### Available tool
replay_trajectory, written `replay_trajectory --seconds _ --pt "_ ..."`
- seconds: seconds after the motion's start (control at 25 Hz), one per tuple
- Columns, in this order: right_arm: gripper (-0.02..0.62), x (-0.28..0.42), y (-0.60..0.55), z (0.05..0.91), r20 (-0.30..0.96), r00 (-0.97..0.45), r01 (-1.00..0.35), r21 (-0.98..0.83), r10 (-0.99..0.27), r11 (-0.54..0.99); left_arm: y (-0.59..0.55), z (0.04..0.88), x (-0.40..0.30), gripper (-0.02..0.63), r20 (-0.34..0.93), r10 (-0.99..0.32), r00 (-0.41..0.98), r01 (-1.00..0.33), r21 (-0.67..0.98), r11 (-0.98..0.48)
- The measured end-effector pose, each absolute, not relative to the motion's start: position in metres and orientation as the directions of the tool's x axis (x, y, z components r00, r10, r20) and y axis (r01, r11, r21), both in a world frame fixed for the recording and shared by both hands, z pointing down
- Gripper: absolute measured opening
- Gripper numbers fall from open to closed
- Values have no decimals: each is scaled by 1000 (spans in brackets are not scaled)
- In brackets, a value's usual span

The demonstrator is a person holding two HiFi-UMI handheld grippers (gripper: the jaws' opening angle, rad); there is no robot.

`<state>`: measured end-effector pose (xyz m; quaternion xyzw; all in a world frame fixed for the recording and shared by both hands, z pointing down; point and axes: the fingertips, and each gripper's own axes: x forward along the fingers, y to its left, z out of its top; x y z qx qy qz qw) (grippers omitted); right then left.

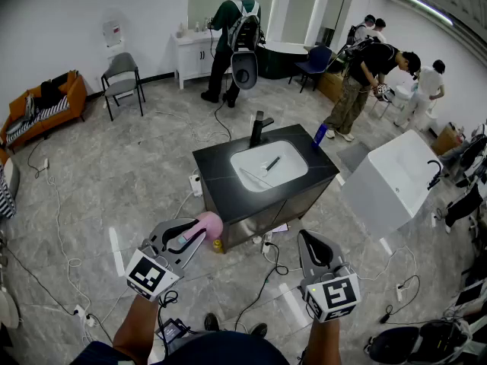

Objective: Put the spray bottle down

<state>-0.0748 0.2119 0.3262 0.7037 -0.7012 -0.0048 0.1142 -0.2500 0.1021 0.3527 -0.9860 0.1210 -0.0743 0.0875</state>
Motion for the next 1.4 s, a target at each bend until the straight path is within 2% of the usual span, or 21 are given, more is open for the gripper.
replay_trajectory --seconds 0.8,1.16,1.4 --pt "9 -70 191 333 132 46 -991 133 -990 -28 78 365 -240 91 132 -215 968 -189 -189 -964" --pt "9 -5 179 336 101 1 -996 91 -995 8 79 367 -189 91 166 -265 950 -231 -200 -952" --pt "9 44 163 338 83 -89 -993 74 -993 95 81 368 -149 91 175 -356 918 -316 -221 -923"
